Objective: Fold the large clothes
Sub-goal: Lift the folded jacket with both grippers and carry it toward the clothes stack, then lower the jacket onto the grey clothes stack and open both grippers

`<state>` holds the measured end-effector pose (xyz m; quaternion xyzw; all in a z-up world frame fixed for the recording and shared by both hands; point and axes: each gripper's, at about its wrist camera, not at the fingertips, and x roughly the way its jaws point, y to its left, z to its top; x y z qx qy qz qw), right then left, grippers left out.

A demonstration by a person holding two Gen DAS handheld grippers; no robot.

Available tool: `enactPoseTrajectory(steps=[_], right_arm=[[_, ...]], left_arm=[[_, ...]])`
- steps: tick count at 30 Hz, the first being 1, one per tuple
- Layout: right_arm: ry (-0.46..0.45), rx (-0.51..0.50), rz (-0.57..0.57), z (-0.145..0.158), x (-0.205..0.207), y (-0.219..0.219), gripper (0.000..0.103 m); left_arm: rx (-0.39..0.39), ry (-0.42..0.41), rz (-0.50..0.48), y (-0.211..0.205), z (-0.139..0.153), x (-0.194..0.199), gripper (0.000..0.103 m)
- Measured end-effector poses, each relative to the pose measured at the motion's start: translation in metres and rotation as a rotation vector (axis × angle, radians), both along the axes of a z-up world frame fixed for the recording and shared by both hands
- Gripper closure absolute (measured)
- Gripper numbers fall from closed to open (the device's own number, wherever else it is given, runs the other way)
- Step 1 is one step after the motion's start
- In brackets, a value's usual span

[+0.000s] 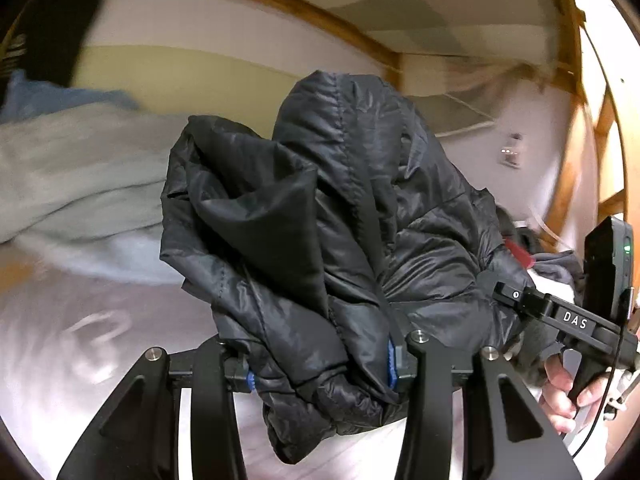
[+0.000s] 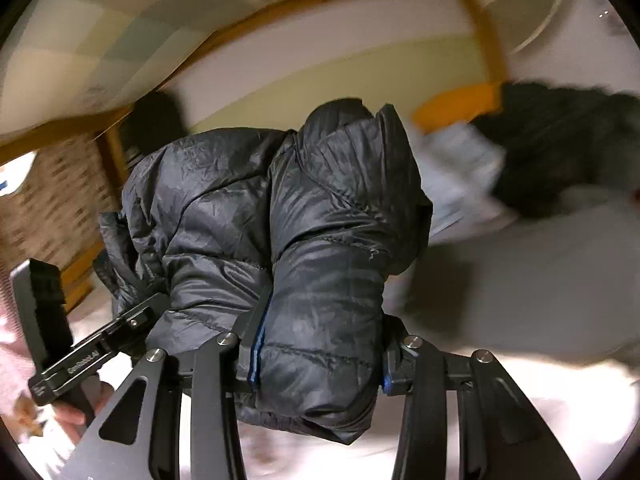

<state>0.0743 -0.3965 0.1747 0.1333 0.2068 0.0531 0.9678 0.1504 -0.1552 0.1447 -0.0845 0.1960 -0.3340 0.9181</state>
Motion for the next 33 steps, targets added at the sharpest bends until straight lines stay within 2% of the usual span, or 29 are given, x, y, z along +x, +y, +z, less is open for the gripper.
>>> enactPoseTrajectory(steps=[1, 4, 7, 9, 11, 14, 17, 18, 19, 23, 24, 25, 26, 27, 28, 29, 31, 33], right_arm=[[-0.04, -0.033, -0.09, 0.015, -0.008, -0.035, 0.06], [-0.109, -0.095, -0.228, 0.032, -0.023, -0.087, 0.06], [-0.13, -0.064, -0.37, 0.025, -0.032, -0.129, 0.059], [-0.099, -0.087, -0.461, 0.016, -0.032, -0.154, 0.059], [-0.08, -0.109, -0.511, 0.008, -0.034, -0.174, 0.059], [-0.08, -0.062, -0.526, -0.004, -0.037, -0.198, 0.059], [-0.072, -0.057, -0.53, -0.01, -0.03, -0.191, 0.057], [-0.072, -0.063, -0.53, -0.01, -0.029, -0.19, 0.056], [-0.076, -0.072, -0.533, -0.011, -0.029, -0.187, 0.054], [-0.105, -0.065, -0.542, -0.016, -0.041, -0.193, 0.036], [-0.117, -0.065, -0.551, -0.014, -0.042, -0.19, 0.026], [-0.139, -0.073, -0.566, -0.01, -0.047, -0.188, 0.019], [-0.162, -0.084, -0.58, -0.007, -0.052, -0.184, 0.01], [-0.2, -0.107, -0.603, -0.001, -0.061, -0.177, 0.006], [-0.2, -0.107, -0.603, -0.001, -0.061, -0.177, 0.003], [-0.242, -0.164, -0.645, 0.008, -0.072, -0.167, 0.0], [-0.275, -0.253, -0.718, 0.017, -0.085, -0.155, 0.0], [-0.306, -0.306, -0.755, 0.024, -0.101, -0.147, 0.0]], left_arm=[[-0.011, -0.004, -0.028, -0.017, 0.003, 0.004, 0.06], [-0.07, 0.026, -0.131, -0.079, 0.005, 0.025, 0.06], [-0.067, 0.031, -0.167, -0.134, -0.002, 0.034, 0.06], [-0.045, 0.04, -0.185, -0.17, -0.013, 0.04, 0.06], [-0.035, 0.074, -0.203, -0.187, -0.027, 0.046, 0.06], [-0.012, 0.074, -0.179, -0.22, -0.033, 0.049, 0.055], [0.005, 0.085, -0.15, -0.222, -0.035, 0.056, 0.035], [0.017, 0.082, -0.119, -0.224, -0.036, 0.058, 0.022], [0.027, 0.065, -0.088, -0.22, -0.035, 0.059, 0.016], [0.049, -0.09, 0.004, -0.2, -0.012, 0.038, 0.015], [0.06, -0.131, 0.024, -0.195, -0.005, 0.029, 0.008], [0.076, -0.163, 0.034, -0.193, 0.0, 0.023, 0.001], [0.098, -0.204, 0.041, -0.189, 0.007, 0.015, 0.0], [0.116, -0.243, 0.043, -0.185, 0.013, 0.008, 0.0], [0.127, -0.268, 0.042, -0.179, 0.018, 0.0, 0.0], [0.125, -0.274, 0.03, -0.172, 0.024, -0.006, 0.0], [0.074, -0.276, 0.006, -0.154, 0.035, -0.022, 0.0], [0.032, -0.314, 0.049, -0.134, 0.045, -0.041, 0.0]])
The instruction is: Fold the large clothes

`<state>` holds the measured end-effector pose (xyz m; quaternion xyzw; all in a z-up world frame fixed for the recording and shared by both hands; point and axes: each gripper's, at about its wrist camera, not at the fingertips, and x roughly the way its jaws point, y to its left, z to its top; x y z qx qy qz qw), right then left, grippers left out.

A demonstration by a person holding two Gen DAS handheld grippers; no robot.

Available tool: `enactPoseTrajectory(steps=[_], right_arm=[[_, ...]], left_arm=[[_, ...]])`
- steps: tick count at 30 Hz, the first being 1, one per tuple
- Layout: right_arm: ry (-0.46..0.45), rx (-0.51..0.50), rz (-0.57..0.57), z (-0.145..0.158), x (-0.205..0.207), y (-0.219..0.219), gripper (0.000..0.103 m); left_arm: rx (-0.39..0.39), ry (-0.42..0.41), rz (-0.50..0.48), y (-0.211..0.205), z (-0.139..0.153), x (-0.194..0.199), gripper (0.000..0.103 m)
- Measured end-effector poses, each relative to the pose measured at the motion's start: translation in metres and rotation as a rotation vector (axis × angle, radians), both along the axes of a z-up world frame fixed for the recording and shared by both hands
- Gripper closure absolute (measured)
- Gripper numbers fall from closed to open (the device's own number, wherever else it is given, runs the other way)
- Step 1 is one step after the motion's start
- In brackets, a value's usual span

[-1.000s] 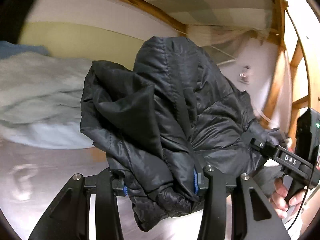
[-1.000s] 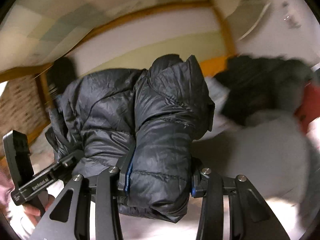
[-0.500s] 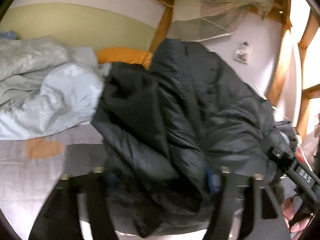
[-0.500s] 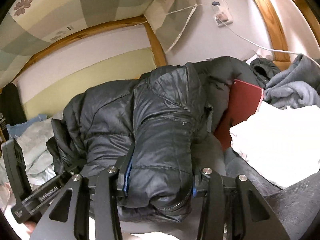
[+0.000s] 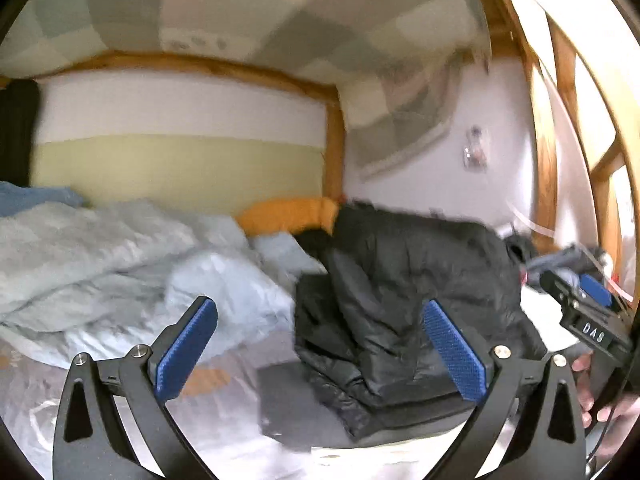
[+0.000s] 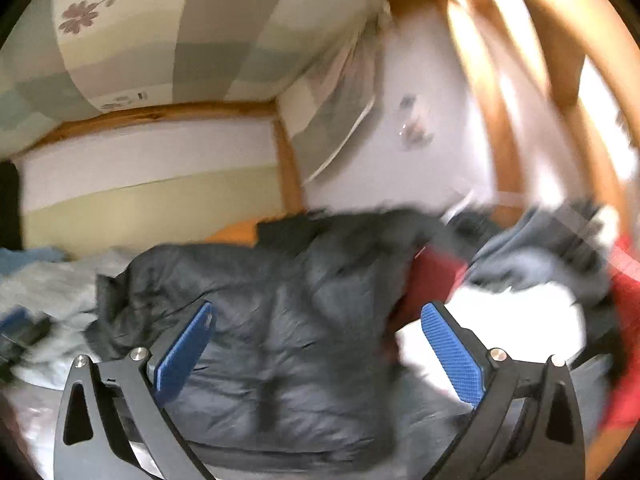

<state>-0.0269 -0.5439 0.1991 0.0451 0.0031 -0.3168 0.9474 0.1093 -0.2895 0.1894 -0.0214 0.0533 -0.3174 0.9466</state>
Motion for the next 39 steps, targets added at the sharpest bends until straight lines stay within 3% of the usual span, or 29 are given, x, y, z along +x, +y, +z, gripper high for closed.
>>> enactPoseTrajectory(steps=[3, 6, 8, 12, 16, 18, 21, 25, 32, 36, 39], right_arm=[[-0.024, 0.047, 0.083, 0.005, -0.022, 0.006, 0.0], [-0.038, 0.115, 0.185, 0.0, -0.039, 0.015, 0.0], [-0.014, 0.103, 0.216, -0.005, -0.044, 0.03, 0.0], [0.02, 0.058, 0.266, -0.028, -0.05, 0.072, 0.0], [0.165, 0.028, 0.437, -0.063, -0.029, 0.103, 0.0], [0.213, 0.017, 0.379, -0.087, -0.022, 0.117, 0.0], [0.167, 0.023, 0.374, -0.11, -0.022, 0.138, 0.0], [0.158, 0.044, 0.356, -0.126, -0.018, 0.154, 0.0], [0.197, 0.1, 0.334, -0.147, 0.009, 0.177, 0.0], [0.235, 0.089, 0.244, -0.176, 0.027, 0.176, 0.0], [0.277, 0.11, 0.277, -0.182, 0.04, 0.175, 0.0]], left_arm=[[-0.03, -0.023, 0.015, 0.021, 0.009, -0.017, 0.0], [-0.008, -0.063, 0.052, 0.04, 0.008, -0.032, 0.0], [0.012, -0.084, 0.067, 0.052, 0.0, -0.042, 0.0], [0.043, -0.099, 0.11, 0.082, -0.025, -0.062, 0.0], [0.071, -0.031, 0.241, 0.117, -0.074, -0.071, 0.0], [0.061, 0.056, 0.215, 0.136, -0.1, -0.067, 0.0], [0.02, 0.112, 0.201, 0.16, -0.125, -0.063, 0.0], [0.034, 0.085, 0.223, 0.169, -0.14, -0.058, 0.0], [0.166, -0.026, 0.259, 0.147, -0.165, -0.049, 0.0], [0.162, 0.01, 0.239, 0.145, -0.171, -0.039, 0.0], [0.159, 0.019, 0.272, 0.147, -0.172, -0.037, 0.0]])
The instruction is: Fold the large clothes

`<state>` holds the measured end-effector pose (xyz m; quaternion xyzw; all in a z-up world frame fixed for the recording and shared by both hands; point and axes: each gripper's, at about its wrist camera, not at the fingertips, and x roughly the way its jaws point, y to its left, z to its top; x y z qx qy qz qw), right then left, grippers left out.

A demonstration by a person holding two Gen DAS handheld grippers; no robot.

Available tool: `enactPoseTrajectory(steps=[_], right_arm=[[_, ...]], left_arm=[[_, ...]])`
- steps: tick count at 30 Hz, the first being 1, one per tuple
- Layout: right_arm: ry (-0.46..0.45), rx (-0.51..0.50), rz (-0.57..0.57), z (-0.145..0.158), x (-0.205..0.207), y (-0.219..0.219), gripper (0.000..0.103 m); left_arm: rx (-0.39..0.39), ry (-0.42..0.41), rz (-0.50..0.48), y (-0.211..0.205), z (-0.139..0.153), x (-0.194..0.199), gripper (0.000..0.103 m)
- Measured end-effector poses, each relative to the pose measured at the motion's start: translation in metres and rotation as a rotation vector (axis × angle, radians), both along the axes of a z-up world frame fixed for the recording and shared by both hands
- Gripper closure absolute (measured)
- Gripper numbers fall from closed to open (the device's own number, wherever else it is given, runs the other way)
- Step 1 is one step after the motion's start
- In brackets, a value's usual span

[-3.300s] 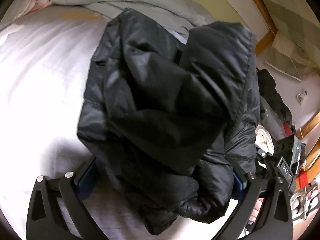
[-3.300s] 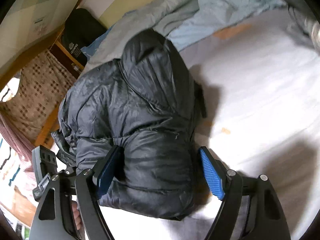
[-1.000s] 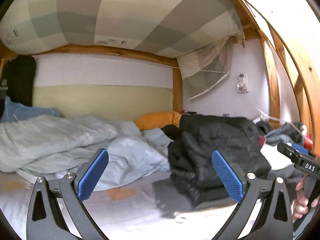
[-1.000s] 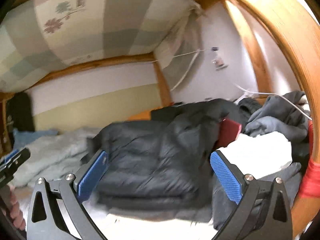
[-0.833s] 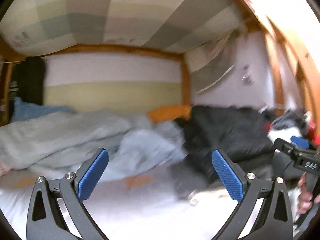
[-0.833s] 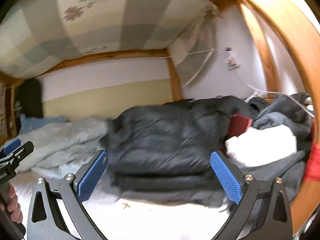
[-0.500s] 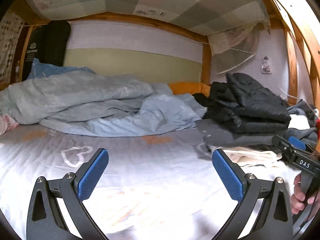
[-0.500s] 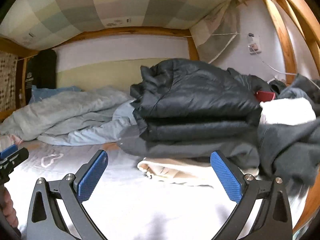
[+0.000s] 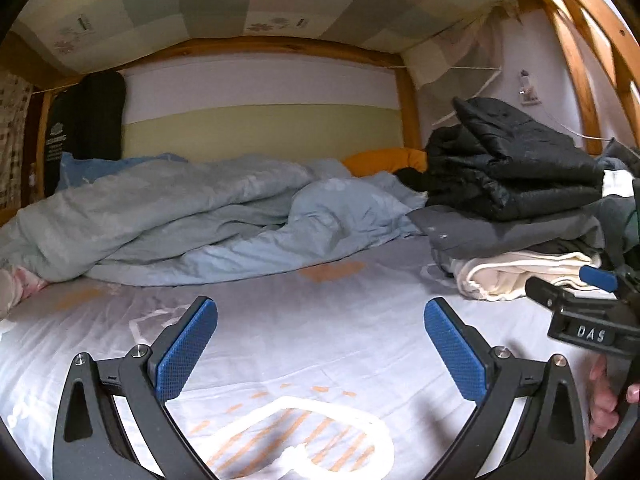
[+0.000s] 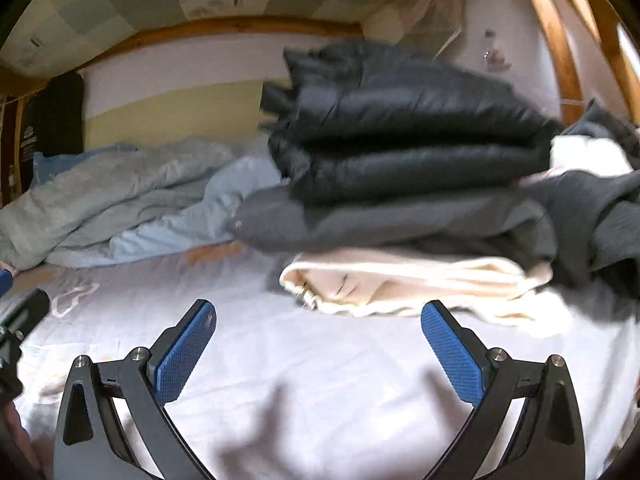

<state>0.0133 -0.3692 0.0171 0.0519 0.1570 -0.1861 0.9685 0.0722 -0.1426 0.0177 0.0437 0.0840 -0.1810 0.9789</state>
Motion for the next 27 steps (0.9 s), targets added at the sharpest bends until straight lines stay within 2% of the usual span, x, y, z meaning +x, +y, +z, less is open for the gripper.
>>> enactPoseTrajectory(steps=[1, 3, 10, 21, 27], right_arm=[[0.01, 0.006, 0.019, -0.002, 0.003, 0.0, 0.0], [0.039, 0.022, 0.047, -0.006, 0.01, -0.002, 0.0], [0.06, 0.015, 0.039, -0.007, 0.015, -0.001, 0.0], [0.059, -0.011, 0.011, -0.006, 0.014, 0.001, 0.0], [0.037, -0.066, -0.014, -0.003, 0.008, 0.01, 0.0]], left_arm=[[0.01, 0.011, 0.025, -0.001, -0.001, 0.002, 0.0], [0.008, 0.044, 0.009, -0.001, -0.003, 0.008, 0.0], [0.021, 0.085, 0.032, -0.003, -0.006, 0.017, 0.0], [0.011, 0.068, 0.027, -0.003, -0.006, 0.015, 0.0], [0.007, 0.08, 0.045, -0.003, -0.008, 0.019, 0.0]])
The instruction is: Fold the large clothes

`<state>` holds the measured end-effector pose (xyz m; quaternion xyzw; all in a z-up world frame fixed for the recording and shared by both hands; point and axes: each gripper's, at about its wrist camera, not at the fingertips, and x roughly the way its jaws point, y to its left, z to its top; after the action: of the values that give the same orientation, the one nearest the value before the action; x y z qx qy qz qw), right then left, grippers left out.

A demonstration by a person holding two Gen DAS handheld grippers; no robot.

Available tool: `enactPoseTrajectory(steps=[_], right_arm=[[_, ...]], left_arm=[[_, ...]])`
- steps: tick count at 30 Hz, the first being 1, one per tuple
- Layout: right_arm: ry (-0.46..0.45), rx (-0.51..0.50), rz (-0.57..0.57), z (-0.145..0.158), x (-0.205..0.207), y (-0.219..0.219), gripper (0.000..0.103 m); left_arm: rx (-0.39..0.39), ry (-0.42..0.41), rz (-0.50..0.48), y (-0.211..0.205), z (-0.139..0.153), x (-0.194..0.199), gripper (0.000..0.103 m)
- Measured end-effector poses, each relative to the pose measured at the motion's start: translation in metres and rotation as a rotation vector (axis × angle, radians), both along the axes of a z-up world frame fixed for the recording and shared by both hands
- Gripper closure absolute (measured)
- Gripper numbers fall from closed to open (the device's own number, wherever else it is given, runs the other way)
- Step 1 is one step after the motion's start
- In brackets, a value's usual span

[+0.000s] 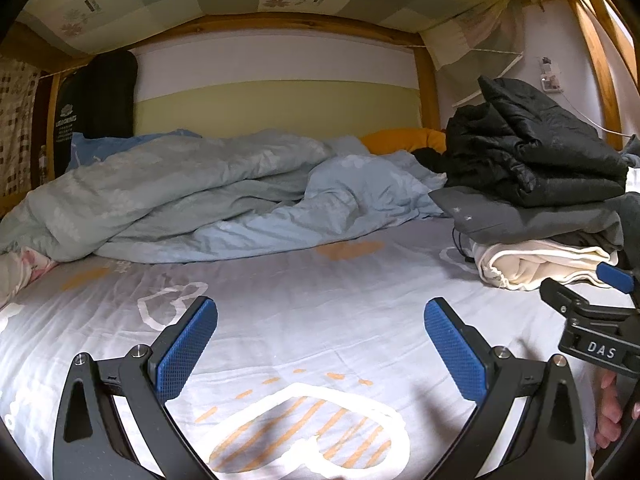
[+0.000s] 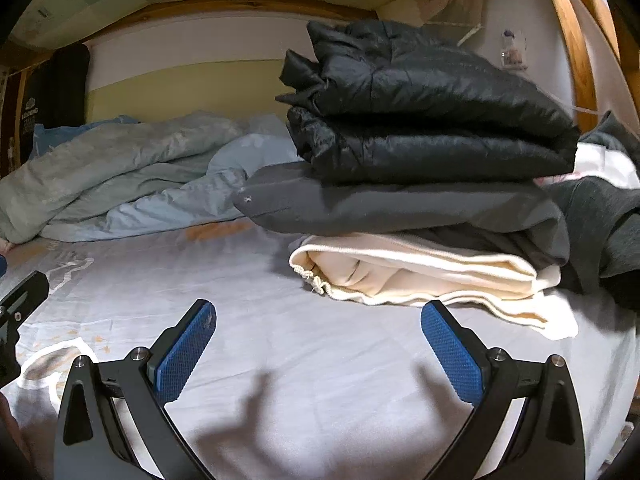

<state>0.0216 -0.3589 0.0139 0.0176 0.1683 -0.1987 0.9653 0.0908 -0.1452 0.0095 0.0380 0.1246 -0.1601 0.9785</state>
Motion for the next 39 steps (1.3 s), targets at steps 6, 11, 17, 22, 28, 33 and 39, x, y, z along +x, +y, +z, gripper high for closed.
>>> enactPoseTrajectory(steps=[6, 11, 17, 22, 28, 33, 39], right_arm=[[-0.017, -0.001, -0.011, 0.0014, -0.0041, -0.0008, 0.0], [-0.018, -0.009, -0.009, 0.0013, -0.0041, -0.0008, 0.0], [-0.011, -0.016, -0.009, 0.0006, -0.0033, -0.0004, 0.0], [-0.011, -0.005, -0.008, 0.0003, -0.0015, -0.0034, 0.0], [-0.005, -0.003, -0.005, 0.0, -0.0006, -0.0032, 0.0], [-0.003, 0.012, -0.007, -0.0004, -0.0002, -0.0044, 0.0], [0.023, 0.01, -0.007, -0.0017, 0.0044, -0.0028, 0.0]], left_arm=[[-0.003, -0.001, 0.001, 0.0009, -0.0001, -0.0009, 0.0], [-0.009, -0.026, 0.047, 0.0059, 0.0008, -0.0053, 0.0], [-0.019, -0.022, 0.042, 0.0103, 0.0006, -0.005, 0.0], [-0.018, -0.034, 0.042, 0.0091, 0.0001, -0.0048, 0.0], [-0.019, -0.042, 0.044, 0.0085, 0.0007, -0.0073, 0.0], [-0.021, -0.042, 0.043, 0.0093, 0.0006, -0.0082, 0.0], [-0.021, -0.048, 0.042, 0.0101, 0.0011, -0.0092, 0.0]])
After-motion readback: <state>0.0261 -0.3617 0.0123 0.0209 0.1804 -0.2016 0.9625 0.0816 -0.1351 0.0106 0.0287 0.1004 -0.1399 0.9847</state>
